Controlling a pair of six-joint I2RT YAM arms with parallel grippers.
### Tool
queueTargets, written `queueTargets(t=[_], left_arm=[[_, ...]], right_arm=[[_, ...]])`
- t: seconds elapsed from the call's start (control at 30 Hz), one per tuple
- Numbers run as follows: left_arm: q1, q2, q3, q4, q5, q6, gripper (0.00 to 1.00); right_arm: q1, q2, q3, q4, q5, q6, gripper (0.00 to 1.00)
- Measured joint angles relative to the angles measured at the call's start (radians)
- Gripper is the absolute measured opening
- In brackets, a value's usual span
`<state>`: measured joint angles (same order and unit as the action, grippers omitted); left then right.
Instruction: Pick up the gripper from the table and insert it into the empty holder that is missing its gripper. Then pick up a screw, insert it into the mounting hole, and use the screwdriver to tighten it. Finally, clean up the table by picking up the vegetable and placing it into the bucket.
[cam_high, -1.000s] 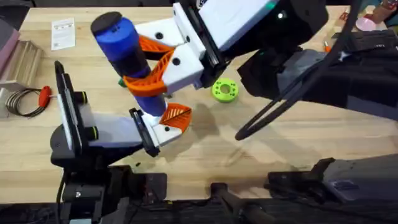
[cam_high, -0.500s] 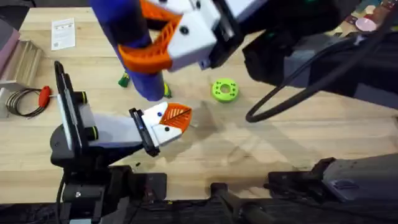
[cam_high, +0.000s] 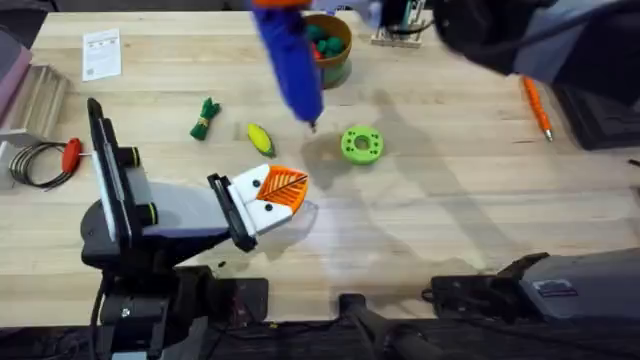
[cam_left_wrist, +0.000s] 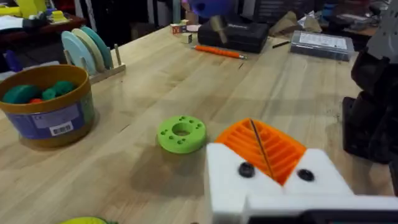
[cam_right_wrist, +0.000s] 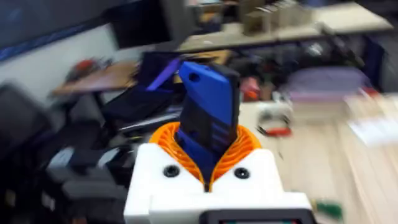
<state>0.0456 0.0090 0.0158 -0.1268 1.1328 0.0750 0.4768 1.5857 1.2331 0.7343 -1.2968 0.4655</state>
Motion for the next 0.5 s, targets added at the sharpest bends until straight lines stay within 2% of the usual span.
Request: queueTargets(t=[0.1,0.27,0.5], left_arm=[[0.0,0.0,0.0,0.0,0.0,0.0,0.004],[0.0,0.0,0.0,0.0,0.0,0.0,0.004],[0.0,0.0,0.0,0.0,-0.003,0.0,0.004]], right_arm=[[-0.06,0.0,0.005,-0.239,0.106,-0.092,0.022],[-0.106,0.0,0.006,-0.544,0.38,-0.323,0.022],[-0.237,-0.031,0.07,-1.02,0.626,-0.644,0.022]])
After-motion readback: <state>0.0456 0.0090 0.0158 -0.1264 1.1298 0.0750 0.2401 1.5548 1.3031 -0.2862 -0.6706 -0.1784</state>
